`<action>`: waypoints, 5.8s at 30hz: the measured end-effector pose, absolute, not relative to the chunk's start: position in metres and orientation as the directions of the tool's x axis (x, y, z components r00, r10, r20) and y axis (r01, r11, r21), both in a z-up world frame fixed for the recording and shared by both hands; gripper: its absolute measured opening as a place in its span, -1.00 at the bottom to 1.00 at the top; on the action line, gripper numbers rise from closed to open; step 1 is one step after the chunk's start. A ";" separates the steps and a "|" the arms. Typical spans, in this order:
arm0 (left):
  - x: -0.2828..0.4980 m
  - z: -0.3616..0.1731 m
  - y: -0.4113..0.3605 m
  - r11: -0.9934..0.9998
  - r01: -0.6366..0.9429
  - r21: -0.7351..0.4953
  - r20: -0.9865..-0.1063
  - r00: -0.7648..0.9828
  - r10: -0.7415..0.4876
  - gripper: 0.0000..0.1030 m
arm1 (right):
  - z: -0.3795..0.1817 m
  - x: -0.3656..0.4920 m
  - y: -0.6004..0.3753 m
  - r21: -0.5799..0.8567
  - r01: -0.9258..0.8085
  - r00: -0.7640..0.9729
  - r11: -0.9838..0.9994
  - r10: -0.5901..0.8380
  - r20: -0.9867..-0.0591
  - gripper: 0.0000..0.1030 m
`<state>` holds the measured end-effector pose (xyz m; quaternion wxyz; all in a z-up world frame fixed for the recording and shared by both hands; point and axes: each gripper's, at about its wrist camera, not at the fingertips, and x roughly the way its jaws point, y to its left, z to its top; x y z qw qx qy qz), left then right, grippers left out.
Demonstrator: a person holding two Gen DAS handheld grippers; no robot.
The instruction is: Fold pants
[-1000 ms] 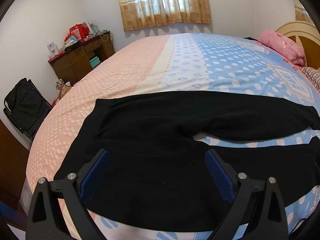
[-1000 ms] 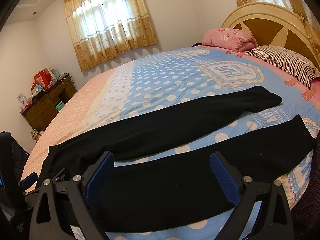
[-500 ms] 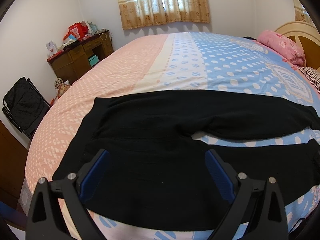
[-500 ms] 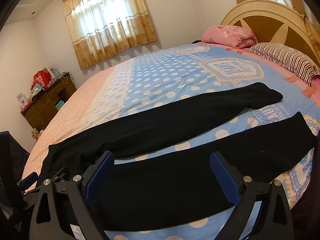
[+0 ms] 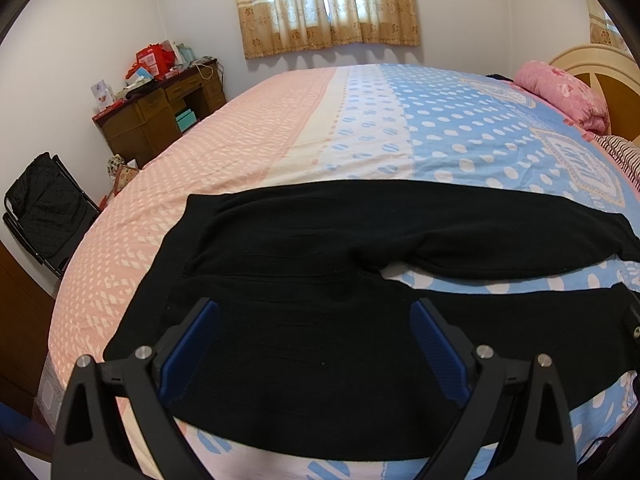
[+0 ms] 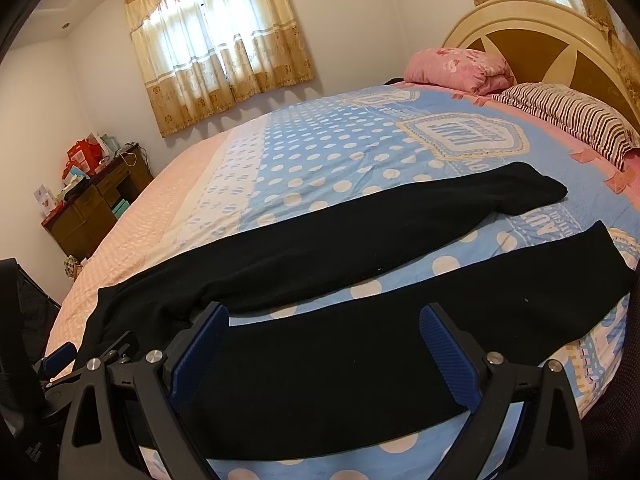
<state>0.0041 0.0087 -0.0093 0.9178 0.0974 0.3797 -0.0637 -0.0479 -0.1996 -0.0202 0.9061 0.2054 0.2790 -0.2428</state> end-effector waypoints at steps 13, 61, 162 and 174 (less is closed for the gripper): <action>0.003 -0.008 0.008 0.973 0.194 0.125 -0.713 0.699 -0.047 0.91 | -0.020 -0.048 -0.199 0.239 0.553 0.726 0.798 -0.321 -0.608 0.89; 0.124 -0.064 0.100 0.992 0.038 0.121 -0.829 0.553 0.080 1.00 | -0.074 0.299 -0.150 0.055 -0.263 0.520 0.963 0.190 -0.833 0.26; 0.049 -0.065 0.182 0.989 -0.130 0.066 -0.732 0.667 0.136 0.54 | -0.077 0.013 -0.110 0.576 -0.307 0.597 0.758 0.624 -0.504 -0.87; 0.045 -0.087 0.200 0.978 -0.210 0.009 -0.734 0.662 0.149 1.00 | -0.039 -0.125 -0.402 0.700 0.326 0.916 0.636 -0.030 -0.400 0.04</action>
